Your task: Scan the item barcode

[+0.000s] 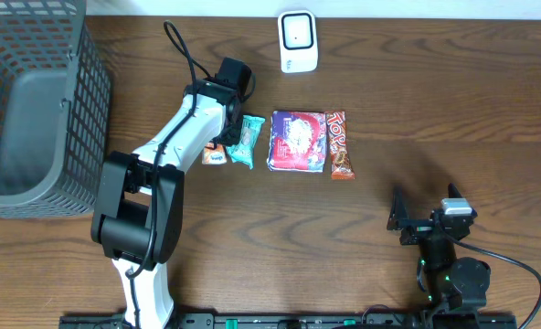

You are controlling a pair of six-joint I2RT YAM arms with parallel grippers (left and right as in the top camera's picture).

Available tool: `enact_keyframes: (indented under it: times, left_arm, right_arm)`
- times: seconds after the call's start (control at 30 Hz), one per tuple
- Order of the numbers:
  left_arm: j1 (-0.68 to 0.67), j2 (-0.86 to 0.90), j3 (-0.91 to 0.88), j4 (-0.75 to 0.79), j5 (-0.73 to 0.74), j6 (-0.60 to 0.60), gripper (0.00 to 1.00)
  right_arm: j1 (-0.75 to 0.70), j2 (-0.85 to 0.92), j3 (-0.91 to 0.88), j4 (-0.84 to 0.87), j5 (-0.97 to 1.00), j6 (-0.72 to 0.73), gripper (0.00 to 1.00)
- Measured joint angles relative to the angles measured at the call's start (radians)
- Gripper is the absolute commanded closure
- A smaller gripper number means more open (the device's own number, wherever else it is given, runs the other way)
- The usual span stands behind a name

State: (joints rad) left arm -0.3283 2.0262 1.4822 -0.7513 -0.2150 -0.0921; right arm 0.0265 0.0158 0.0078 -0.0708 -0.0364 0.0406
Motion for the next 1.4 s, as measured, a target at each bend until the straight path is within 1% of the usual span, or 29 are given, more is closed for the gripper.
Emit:
enact_keyframes:
  times: [0.03, 0.07, 0.1, 0.13, 0.17, 0.2, 0.3, 0.43, 0.47, 0.5, 0.67, 0.87, 0.97, 1.13, 1.17, 1.2, 1.4]
  left_arm:
    - [0.000, 0.000, 0.000, 0.000, 0.000, 0.004, 0.48]
    - [0.000, -0.001, 0.000, 0.000, 0.000, -0.003, 0.39]
    - [0.000, -0.001, 0.000, 0.000, 0.000, 0.003, 0.35]
    - [0.000, -0.005, 0.000, 0.000, 0.000, 0.004, 0.26]
    - [0.000, -0.010, 0.000, -0.001, -0.001, 0.010, 0.19]
    - [0.000, -0.019, 0.000, -0.001, -0.001, 0.008, 0.15]
    - [0.000, -0.072, 0.000, -0.001, 0.000, -0.003, 0.12]
    - [0.000, -0.209, 0.000, -0.001, 0.000, -0.054, 0.12]
    - [0.000, -0.251, 0.000, -0.003, 0.000, -0.074, 0.11]
    - [0.000, -0.293, 0.000, -0.008, 0.000, -0.096, 0.03]
    - [0.000, -0.460, 0.000, -0.072, 0.000, -0.183, 0.03]
    - [0.000, -0.577, 0.000, -0.233, 0.000, -0.240, 0.02]
    - [0.000, -0.606, 0.000, -0.314, 0.000, -0.270, 0.02]
    - [0.000, -0.620, 0.000, -0.404, 0.000, -0.291, 0.01]
    - [0.000, -0.620, 0.000, -0.415, 0.000, -0.295, 0.00]
    - [0.000, -0.620, 0.000, -0.423, 0.000, -0.297, 0.02]
    - [0.000, -0.620, 0.000, -0.441, 0.000, -0.301, 0.02]
  right_arm:
    - [0.000, 0.000, 0.000, 0.000, 0.000, 0.000, 0.01]
    - [0.000, 0.000, 0.000, 0.000, 0.000, 0.000, 0.01]
    - [0.000, 0.000, 0.000, 0.000, 0.000, 0.000, 0.01]
    - [0.000, 0.000, 0.000, 0.000, 0.000, 0.000, 0.01]
    - [0.000, 0.000, 0.000, 0.000, 0.000, 0.000, 0.01]
    - [0.000, 0.000, 0.000, 0.000, 0.000, 0.000, 0.01]
    - [0.000, 0.000, 0.000, 0.000, 0.000, 0.000, 0.01]
    - [0.000, 0.000, 0.000, 0.000, 0.000, 0.000, 0.01]
    - [0.000, 0.000, 0.000, 0.000, 0.000, 0.000, 0.01]
    - [0.000, 0.000, 0.000, 0.000, 0.000, 0.000, 0.01]
    - [0.000, 0.000, 0.000, 0.000, 0.000, 0.000, 0.01]
    - [0.000, 0.000, 0.000, 0.000, 0.000, 0.000, 0.01]
    - [0.000, 0.000, 0.000, 0.000, 0.000, 0.000, 0.01]
    - [0.000, 0.000, 0.000, 0.000, 0.000, 0.000, 0.01]
    - [0.000, 0.000, 0.000, 0.000, 0.000, 0.000, 0.01]
    - [0.000, 0.000, 0.000, 0.000, 0.000, 0.000, 0.01]
    - [0.000, 0.000, 0.000, 0.000, 0.000, 0.000, 0.01]
